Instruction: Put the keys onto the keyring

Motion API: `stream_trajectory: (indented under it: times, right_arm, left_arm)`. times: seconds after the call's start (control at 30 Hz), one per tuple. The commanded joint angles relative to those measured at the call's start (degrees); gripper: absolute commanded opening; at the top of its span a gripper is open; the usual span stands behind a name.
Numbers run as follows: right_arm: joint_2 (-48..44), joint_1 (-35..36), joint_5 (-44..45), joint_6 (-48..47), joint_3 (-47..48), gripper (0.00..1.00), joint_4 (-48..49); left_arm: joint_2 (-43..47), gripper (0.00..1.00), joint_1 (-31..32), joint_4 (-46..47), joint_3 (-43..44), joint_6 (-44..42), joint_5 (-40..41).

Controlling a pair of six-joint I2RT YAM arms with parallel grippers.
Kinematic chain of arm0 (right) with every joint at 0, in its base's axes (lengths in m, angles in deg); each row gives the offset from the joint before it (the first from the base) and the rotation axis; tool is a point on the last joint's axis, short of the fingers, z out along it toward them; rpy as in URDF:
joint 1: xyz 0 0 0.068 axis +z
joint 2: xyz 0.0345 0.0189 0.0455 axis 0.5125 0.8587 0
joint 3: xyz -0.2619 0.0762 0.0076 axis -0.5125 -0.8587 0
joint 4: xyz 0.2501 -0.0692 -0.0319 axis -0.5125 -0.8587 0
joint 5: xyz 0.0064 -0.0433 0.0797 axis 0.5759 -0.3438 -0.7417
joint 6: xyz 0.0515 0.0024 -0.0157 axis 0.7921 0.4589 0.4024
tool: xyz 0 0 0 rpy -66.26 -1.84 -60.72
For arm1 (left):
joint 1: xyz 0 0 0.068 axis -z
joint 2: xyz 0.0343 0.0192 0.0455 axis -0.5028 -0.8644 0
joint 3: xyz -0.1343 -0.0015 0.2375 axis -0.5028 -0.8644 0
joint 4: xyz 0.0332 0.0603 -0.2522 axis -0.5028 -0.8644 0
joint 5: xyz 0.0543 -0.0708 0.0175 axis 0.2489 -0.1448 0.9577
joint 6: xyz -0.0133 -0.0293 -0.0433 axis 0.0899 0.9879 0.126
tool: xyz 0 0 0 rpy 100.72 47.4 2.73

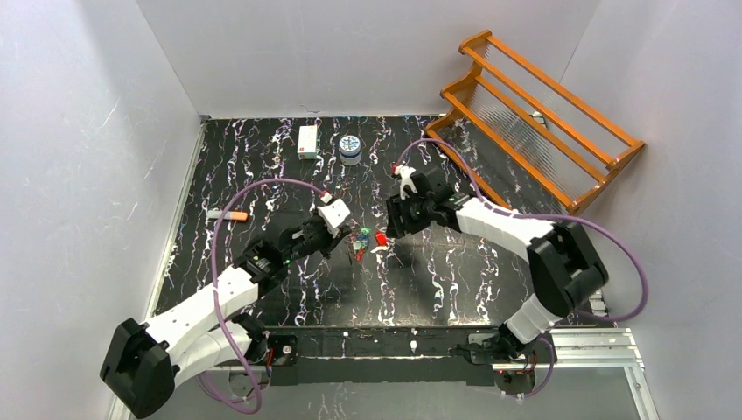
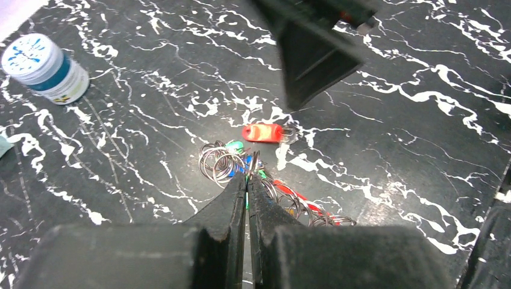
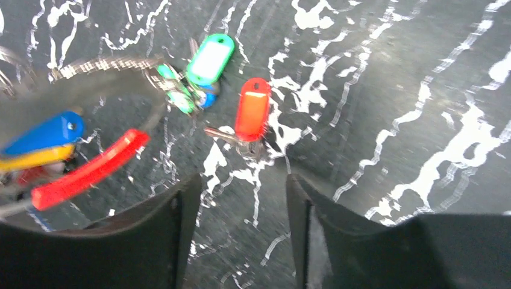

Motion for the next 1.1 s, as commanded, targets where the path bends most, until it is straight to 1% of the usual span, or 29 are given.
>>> stream_trajectory:
  times: [0.0,0.1,0.2,0.27,0.3,0.33,0.43,0.5,0.63,0.77,0.9,1.07]
  right_arm:
    - [-7.6,-1.3,6.0,0.3,-4.4,0.66,2.7]
    - [-8.6,-3.1,4.2,2.3,-6.0,0.67,3.9]
    - [-6.6,-4.3,1.9,3.5,-5.5,0.66,3.1]
    - [-4.7,-4.5,-0.4,4.2,-5.0,0.62,3.2]
    - [-3.7,-4.5,-2.2,4.9,-4.9,0.59,3.3]
    - [-2.7,-4.6,-3.9,5.6,-4.7,0.56,3.7]
    - [0.2,-4.5,-8.5,7.9,-4.6,0.49,5.6]
    - [2.1,-4.5,-9.8,8.4,-4.2,0.46,6.1]
    - [4.4,-4.3,-9.2,9.3,-2.8,0.49,6.2]
    - [6.7,-4.0,-8.2,10.6,0.3,0.51,2.4]
    - [9.0,-3.5,-7.9,13.5,2.8,0.53,-1.6]
    - [11.2,-3.4,-9.0,18.3,3.5,0.53,-2.0]
  left_arm:
    - [3.8,0.0,0.3,-0.5,-1.0,-0.6,5.4]
    - [5.7,0.0,0.3,-2.7,-1.0,-0.7,9.8]
    - [8.0,0.0,0.3,-4.6,-0.8,-1.6,14.0]
    - [9.2,0.0,0.3,-6.1,-0.6,-2.5,14.9]
    - [9.7,0.0,0.3,-6.7,-0.4,-2.6,17.2]
    - [10.1,0.0,0.3,-7.2,-0.4,-2.8,17.5]
    - [11.0,0.0,0.3,-7.6,-0.6,-2.7,16.6]
    - [11.2,0.0,0.3,-7.5,-1.0,-2.1,15.8]
    - [10.6,0.0,0.3,-6.0,-1.8,-0.4,12.7]
    - [9.9,0.0,0.3,-5.1,-2.0,1.2,12.1]
    - [9.4,0.0,0.3,-3.6,-2.9,1.7,11.4]
    - [8.1,0.0,0.3,-1.9,-3.3,2.3,10.6]
